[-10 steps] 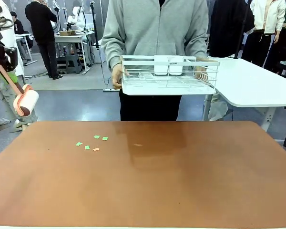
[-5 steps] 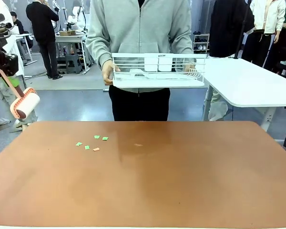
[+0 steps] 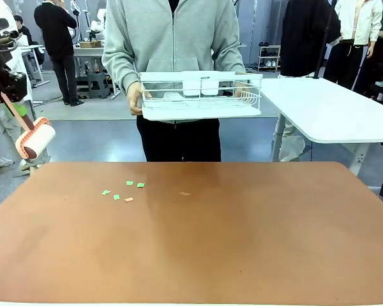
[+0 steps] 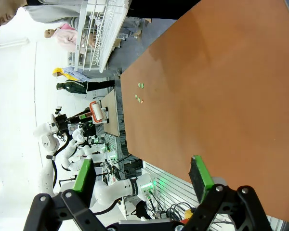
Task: Clean the table.
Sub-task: Clean the table with the Lint Roller when the human lifts the Dish drying rack.
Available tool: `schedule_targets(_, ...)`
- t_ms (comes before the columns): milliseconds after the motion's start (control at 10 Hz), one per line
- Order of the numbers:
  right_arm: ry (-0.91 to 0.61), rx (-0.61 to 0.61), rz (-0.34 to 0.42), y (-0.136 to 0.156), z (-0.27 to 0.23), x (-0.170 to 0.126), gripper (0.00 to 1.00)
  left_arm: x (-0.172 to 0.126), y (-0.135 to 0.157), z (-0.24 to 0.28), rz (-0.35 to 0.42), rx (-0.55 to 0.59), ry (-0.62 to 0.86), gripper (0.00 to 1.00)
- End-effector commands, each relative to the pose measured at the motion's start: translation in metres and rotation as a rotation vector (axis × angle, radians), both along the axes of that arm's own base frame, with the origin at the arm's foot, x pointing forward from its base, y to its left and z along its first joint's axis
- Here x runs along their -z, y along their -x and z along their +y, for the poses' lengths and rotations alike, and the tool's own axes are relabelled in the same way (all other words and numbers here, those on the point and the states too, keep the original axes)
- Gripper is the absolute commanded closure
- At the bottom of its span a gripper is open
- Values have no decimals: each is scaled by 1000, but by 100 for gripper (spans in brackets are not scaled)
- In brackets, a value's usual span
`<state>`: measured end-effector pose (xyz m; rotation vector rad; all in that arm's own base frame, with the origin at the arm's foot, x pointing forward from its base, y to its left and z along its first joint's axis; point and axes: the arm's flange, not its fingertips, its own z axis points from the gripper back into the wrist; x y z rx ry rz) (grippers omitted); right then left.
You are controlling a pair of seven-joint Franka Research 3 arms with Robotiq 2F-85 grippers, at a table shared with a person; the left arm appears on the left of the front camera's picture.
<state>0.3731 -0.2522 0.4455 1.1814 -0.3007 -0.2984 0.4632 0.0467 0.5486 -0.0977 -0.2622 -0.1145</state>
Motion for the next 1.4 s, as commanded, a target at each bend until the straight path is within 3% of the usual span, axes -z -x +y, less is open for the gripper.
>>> schedule_targets(0,-5,-3,-15,2,1,-2,0,11,-9,0,-42,-13,-8,79)
schedule_targets(200,-5,-3,-15,2,1,-2,0,29,-13,11,-50,-39,60,79)
schedule_targets(400,-5,-3,-15,2,1,-2,0,67,-34,28,29,27,187,79)
schedule_targets(600,-5,-3,-15,2,1,-2,0,90,-51,42,7,105,281,79)
schedule_targets(900,-5,-3,-15,2,1,-2,0,131,-79,51,-5,114,375,79)
schedule_targets(1300,-5,-3,-15,2,1,-2,0,161,-105,80,59,139,467,79)
